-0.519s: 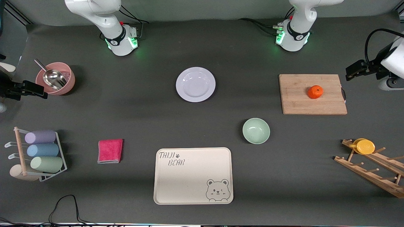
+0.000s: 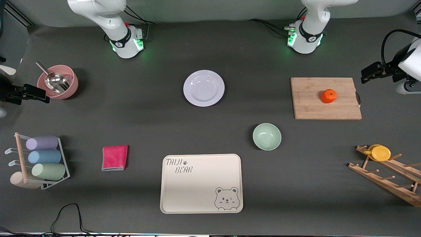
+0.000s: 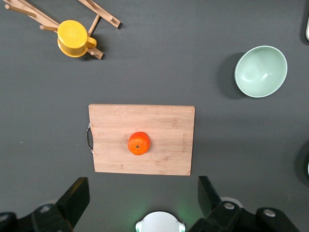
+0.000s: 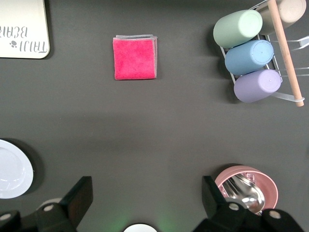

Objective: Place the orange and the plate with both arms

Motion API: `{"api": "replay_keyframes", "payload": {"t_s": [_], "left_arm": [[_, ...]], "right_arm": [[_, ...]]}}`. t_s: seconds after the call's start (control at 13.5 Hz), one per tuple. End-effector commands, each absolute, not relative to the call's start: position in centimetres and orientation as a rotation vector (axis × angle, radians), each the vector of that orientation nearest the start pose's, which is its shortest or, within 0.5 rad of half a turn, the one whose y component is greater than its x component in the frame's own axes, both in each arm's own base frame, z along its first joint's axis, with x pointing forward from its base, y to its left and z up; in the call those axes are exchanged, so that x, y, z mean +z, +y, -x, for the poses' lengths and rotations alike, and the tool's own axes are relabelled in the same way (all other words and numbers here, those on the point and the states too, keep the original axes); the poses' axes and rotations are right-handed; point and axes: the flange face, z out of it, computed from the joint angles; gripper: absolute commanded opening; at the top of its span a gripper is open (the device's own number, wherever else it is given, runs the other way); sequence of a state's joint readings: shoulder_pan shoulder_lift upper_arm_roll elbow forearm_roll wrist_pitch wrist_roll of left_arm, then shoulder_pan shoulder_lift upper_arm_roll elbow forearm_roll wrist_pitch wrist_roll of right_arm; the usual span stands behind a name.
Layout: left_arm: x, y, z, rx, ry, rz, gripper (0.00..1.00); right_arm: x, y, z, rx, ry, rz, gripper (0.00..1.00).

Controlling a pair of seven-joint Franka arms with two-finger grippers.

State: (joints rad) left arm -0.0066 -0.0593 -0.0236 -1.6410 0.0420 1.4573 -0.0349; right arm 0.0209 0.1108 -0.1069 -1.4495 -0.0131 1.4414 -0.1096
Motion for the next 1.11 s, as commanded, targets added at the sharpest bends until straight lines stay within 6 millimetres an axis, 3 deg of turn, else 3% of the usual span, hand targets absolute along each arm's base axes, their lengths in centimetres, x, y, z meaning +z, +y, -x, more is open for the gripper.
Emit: {"api": "replay_keyframes", "payload": {"t_s": [0.0, 0.15, 0.3, 0.44, 0.52, 0.74, 0.89, 1.04], "left_arm": [[61.9, -1.4, -52.1, 0.233, 0.009, 3.090, 1.00], [61.9, 0.2, -52.1, 0.241, 0.002, 3.078, 1.00], [62.3, 5.1, -51.6, 0.242, 0.039, 3.056, 1.00], [63.0, 10.1, -50.3, 0.275, 0.058, 3.077, 1.00], [63.4, 11.1, -49.9, 0.286, 0.047, 3.082, 1.00], [62.8, 10.8, -49.4, 0.338, 0.025, 3.085, 1.00], [60.8, 10.5, -48.9, 0.370, 0.009, 3.088, 1.00], [57.8, 9.7, -47.7, 0.349, -0.028, 3.091, 1.00]], "right_arm": [[61.5, -4.5, -57.0, 0.179, 0.002, 3.172, 1.00], [61.5, -4.5, -57.0, 0.179, 0.002, 3.172, 1.00], [62.2, -4.6, -56.4, 0.164, 0.007, 3.169, 1.00], [62.7, -4.3, -54.3, 0.153, 0.001, 3.156, 1.00], [62.7, -4.4, -52.8, 0.136, -0.001, 3.152, 1.00], [63.1, -4.5, -47.9, 0.062, -0.002, 3.135, 1.00], [63.5, -4.2, -45.2, 0.039, 0.033, 3.118, 1.00], [63.7, -2.6, -43.9, 0.030, 0.041, 3.115, 1.00]]}}
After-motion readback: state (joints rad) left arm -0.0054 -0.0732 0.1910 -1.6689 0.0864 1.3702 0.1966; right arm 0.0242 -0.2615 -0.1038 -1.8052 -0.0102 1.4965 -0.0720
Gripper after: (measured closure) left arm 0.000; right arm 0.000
